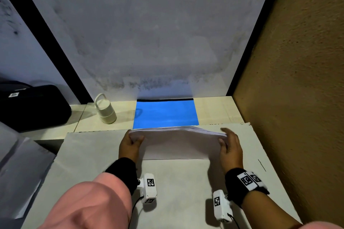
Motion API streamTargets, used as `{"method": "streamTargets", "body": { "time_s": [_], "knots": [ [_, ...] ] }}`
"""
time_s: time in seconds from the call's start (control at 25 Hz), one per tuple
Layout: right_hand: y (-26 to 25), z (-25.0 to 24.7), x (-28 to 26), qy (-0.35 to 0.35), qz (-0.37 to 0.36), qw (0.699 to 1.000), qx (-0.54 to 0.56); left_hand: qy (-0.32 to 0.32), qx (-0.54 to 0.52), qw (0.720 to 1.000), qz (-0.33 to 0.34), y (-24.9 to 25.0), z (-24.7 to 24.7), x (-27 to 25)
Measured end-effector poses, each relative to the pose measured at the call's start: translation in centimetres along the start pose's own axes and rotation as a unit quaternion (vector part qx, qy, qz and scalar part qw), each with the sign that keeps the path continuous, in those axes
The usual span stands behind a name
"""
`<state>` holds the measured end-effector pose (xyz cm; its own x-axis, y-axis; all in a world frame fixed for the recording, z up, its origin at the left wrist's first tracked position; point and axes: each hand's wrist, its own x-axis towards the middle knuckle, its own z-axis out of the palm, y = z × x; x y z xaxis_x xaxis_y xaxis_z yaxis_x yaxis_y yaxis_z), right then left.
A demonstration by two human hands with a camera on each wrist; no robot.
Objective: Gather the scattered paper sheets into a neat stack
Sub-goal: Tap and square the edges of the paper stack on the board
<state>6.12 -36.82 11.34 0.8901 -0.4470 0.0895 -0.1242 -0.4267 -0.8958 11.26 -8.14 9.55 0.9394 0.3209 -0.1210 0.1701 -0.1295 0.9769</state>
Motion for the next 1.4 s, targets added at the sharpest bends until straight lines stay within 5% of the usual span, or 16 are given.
{"method": "streamTargets", "body": {
  "time_s": [0.12, 0.24, 0.56, 0.84, 1.4],
  "knots": [
    [0.3, 0.3, 1.7, 0.016, 0.119, 0.988, 0.095, 0.004, -0.009, 1.000, -0.001, 0.0, 0.1, 0.1],
    [0.6, 0.3, 2.4, -0.039, 0.187, 0.972, 0.135, -0.003, -0.018, 1.000, 0.004, 0.0, -0.1, 0.2],
    [-1.3, 0.9, 0.0, 0.011, 0.121, 0.979, 0.165, 0.035, -0.039, 0.997, 0.055, 1.9, -0.1, -0.6],
    [-0.2, 1.4, -0.6, -0.044, 0.151, 0.983, 0.089, -0.005, -0.032, 0.995, -0.096, -0.2, 0.2, -2.3],
    [-0.5, 1.8, -0.6, 0.026, 0.144, 0.965, 0.219, -0.057, -0.029, 0.995, -0.081, 0.5, -1.1, -1.2]
  ]
}}
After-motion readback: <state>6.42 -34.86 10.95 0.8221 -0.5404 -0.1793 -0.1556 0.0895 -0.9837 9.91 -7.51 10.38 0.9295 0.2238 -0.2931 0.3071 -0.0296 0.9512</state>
